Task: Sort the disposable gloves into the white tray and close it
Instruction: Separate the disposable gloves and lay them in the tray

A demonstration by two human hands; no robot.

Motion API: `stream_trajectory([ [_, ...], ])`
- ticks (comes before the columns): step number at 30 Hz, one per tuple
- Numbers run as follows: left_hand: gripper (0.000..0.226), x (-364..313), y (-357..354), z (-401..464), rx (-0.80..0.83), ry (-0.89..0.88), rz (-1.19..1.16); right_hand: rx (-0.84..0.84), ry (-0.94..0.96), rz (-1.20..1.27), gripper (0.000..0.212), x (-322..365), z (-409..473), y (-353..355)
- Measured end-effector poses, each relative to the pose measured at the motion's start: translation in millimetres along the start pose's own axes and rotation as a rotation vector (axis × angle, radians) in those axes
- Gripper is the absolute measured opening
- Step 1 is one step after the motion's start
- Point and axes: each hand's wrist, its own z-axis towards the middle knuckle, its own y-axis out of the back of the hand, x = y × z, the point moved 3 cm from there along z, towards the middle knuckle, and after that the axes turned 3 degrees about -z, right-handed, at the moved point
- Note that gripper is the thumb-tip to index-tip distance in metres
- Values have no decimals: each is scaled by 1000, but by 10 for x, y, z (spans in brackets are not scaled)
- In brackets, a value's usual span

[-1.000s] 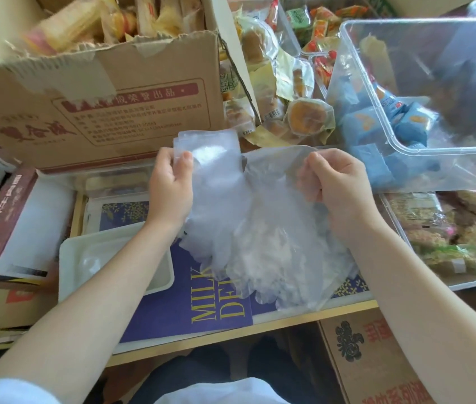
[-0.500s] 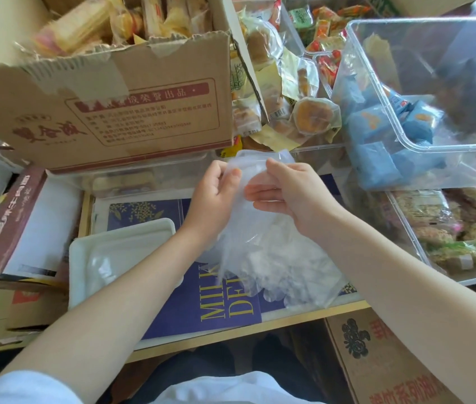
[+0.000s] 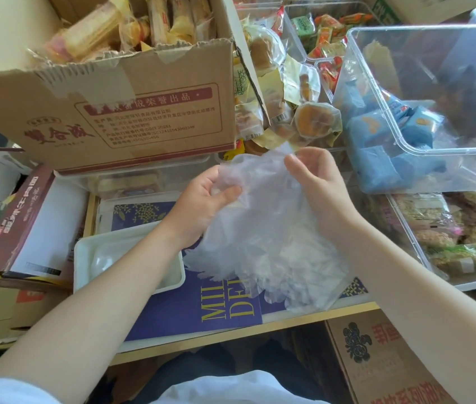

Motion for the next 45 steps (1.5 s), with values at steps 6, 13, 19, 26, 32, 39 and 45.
stream_trajectory([
  [6, 14, -130, -18, -22, -15, 128, -326, 421, -113, 122, 40, -170, 113, 151],
  [13, 17, 163, 105, 20, -154, 299, -196, 540, -247, 215, 26, -390, 178, 146],
  [19, 44, 767, 236, -174, 68, 612, 284, 224, -529, 99, 19, -999, 200, 209],
  [26, 11, 1349, 287, -249, -8, 661, 413, 149, -595, -72, 18, -1695, 323, 125],
  [32, 12, 1530, 311, -216, -20, 682, 504, 166, -319, -450, 17, -1917, 358, 248],
  [39, 24, 1513, 220, -87, -78, 704, 561, 268, -351, -322, 25, -1788, 284, 123],
  [45, 33, 1555, 192, -51, -35, 692, 693, 473, -417, -295, 13, -1690, 172, 117],
])
